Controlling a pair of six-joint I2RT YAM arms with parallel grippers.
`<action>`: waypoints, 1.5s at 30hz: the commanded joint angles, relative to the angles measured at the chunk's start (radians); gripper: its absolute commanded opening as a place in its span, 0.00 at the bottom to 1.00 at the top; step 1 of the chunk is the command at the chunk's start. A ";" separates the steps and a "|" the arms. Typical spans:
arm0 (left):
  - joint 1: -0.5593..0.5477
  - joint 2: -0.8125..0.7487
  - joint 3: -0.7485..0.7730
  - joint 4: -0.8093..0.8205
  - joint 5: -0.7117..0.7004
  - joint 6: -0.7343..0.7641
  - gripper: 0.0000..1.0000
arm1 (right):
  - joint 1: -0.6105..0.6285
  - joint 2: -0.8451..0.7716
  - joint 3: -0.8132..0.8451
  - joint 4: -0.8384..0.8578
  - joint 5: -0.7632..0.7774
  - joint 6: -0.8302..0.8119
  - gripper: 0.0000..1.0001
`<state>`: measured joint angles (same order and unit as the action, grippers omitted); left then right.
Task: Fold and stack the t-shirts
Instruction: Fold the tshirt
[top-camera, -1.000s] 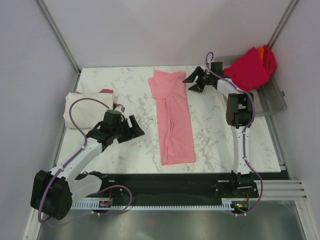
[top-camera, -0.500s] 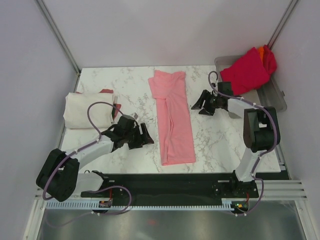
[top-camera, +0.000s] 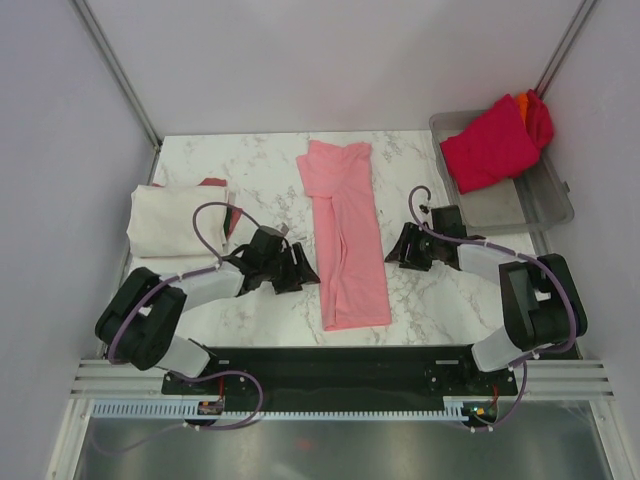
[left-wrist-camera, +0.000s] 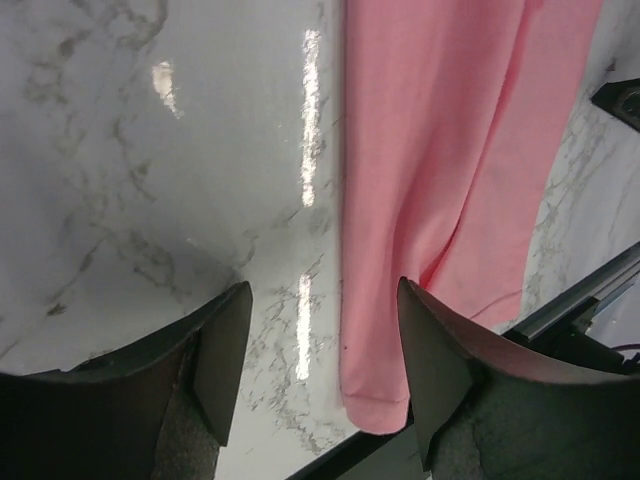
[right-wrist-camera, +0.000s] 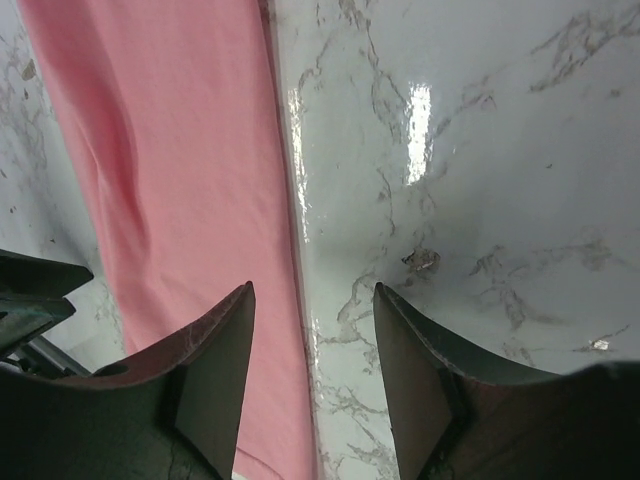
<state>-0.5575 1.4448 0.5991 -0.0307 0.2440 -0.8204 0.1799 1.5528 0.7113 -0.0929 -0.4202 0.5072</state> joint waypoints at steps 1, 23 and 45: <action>-0.038 0.077 0.034 0.087 -0.002 -0.071 0.67 | 0.013 -0.033 -0.035 0.084 0.031 -0.021 0.58; -0.048 0.180 0.077 0.037 -0.109 -0.063 0.02 | 0.118 -0.091 -0.105 0.096 0.093 -0.010 0.56; 0.021 -0.106 -0.082 -0.124 -0.038 0.047 0.44 | 0.472 -0.387 -0.266 -0.143 0.216 0.217 0.58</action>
<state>-0.5343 1.3960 0.5575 -0.0795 0.2096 -0.8246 0.6243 1.1702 0.4576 -0.2100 -0.2192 0.6518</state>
